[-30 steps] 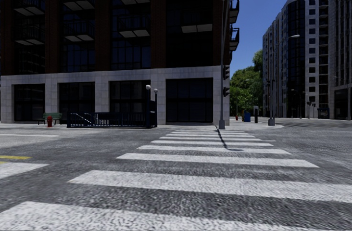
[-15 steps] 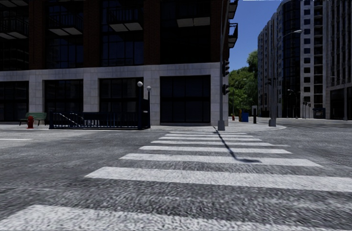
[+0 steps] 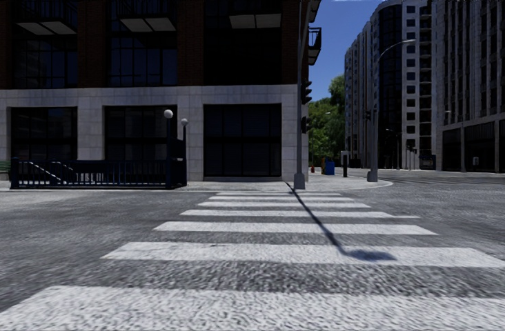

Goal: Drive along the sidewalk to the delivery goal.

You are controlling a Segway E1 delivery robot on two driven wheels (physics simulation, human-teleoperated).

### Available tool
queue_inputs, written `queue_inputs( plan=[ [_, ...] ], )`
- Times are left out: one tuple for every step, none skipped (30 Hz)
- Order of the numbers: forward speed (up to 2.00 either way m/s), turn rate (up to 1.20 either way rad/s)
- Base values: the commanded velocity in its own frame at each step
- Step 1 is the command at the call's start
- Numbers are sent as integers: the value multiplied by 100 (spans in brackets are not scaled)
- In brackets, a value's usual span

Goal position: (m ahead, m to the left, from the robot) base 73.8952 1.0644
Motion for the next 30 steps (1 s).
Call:
queue_inputs(
  plan=[
    [200, -5],
    [200, -5],
    [200, 0],
    [200, 0],
    [200, 0],
    [200, 0],
    [200, 0],
    [200, 0],
    [200, 0],
    [200, 0],
    [200, 0],
    [200, 0],
    [200, 0],
    [200, 0],
    [200, 0],
    [200, 0],
    [200, 0],
    [200, 0],
    [200, 0],
    [200, 0],
    [200, 0],
    [200, 0],
    [200, 0],
    [200, 0],
    [200, 0],
    [200, 0],
    [200, 0],
    [200, 0],
    [200, 0],
    [200, 0]
  ],
)
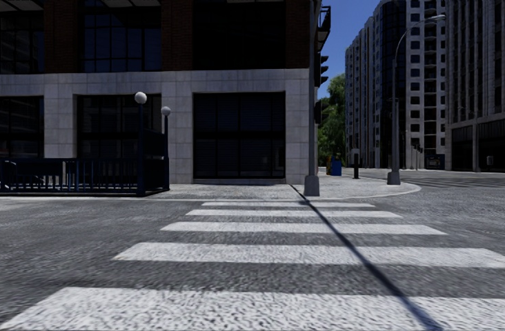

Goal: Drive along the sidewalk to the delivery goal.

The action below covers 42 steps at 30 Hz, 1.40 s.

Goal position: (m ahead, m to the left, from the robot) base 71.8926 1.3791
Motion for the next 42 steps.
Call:
queue_inputs(
  plan=[
    [200, 0],
    [200, 0],
    [200, 0],
    [200, 0],
    [200, 0],
    [200, 0],
    [200, 0],
    [200, 0],
    [200, 0],
    [200, 0],
    [200, 0],
    [200, 0],
    [200, 0],
    [200, 0],
    [200, 0],
    [200, 0],
    [200, 0],
    [200, 0],
    [200, 0],
    [200, 0],
    [200, 0],
    [200, 0],
    [200, 0],
    [200, 0],
    [200, 0],
    [200, 0],
    [200, 0],
    [200, -12],
    [200, -12],
    [200, -22],
    [200, -25],
    [200, -26],
    [200, -26],
    [200, -26],
    [200, -27],
    [200, -27],
    [200, -27],
    [200, -27],
    [200, -27],
    [200, -27],
    [200, -27],
    [200, -27]
  ],
)
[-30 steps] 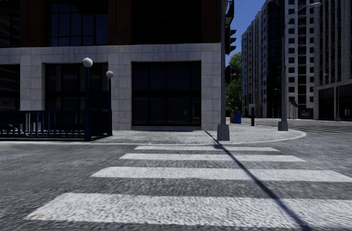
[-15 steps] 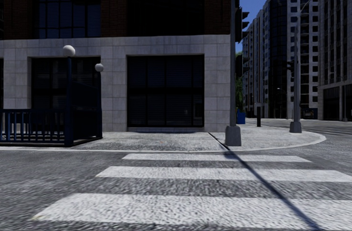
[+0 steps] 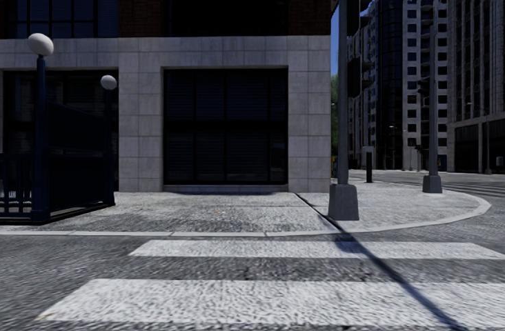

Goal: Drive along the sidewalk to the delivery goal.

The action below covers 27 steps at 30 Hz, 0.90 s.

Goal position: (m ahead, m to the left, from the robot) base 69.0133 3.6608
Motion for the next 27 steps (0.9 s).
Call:
queue_inputs(
  plan=[
    [200, -27],
    [200, -27],
    [200, -27],
    [200, -27],
    [200, -27],
    [200, -27],
    [200, -27],
    [200, -27],
    [200, -27],
    [200, -27],
    [200, -27],
    [200, -15],
    [200, 0],
    [200, 0],
    [200, 0],
    [200, 0],
    [200, 0],
    [200, 0],
    [200, 0],
    [200, 0],
    [200, 0],
    [200, 0],
    [200, 0],
    [200, 0],
    [200, 0],
    [200, 0],
    [200, 0]
  ],
)
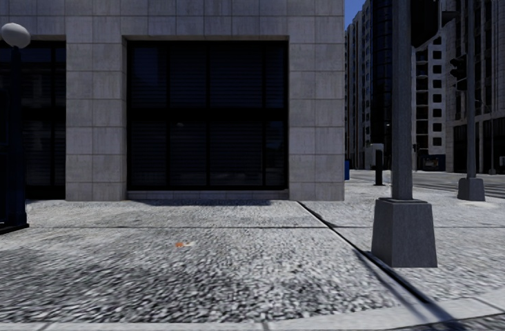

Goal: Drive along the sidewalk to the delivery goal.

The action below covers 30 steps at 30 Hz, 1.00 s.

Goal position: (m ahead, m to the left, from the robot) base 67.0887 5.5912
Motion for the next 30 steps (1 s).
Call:
queue_inputs(
  plan=[
    [200, 0],
    [200, 0],
    [200, 0],
    [200, 0],
    [200, 0],
    [200, 0],
    [195, 0],
    [195, 0],
    [188, 0],
    [177, -9],
    [169, -13],
    [165, -14],
    [165, -14],
    [164, -14],
    [163, -14],
    [163, -14],
    [163, -14],
    [163, -14],
    [163, -16],
    [163, -19],
    [163, -20],
    [163, -20],
    [163, -26],
    [163, -30],
    [163, -32],
    [163, -33],
    [163, -35],
    [163, -35],
    [163, -38],
    [163, -45]
  ],
)
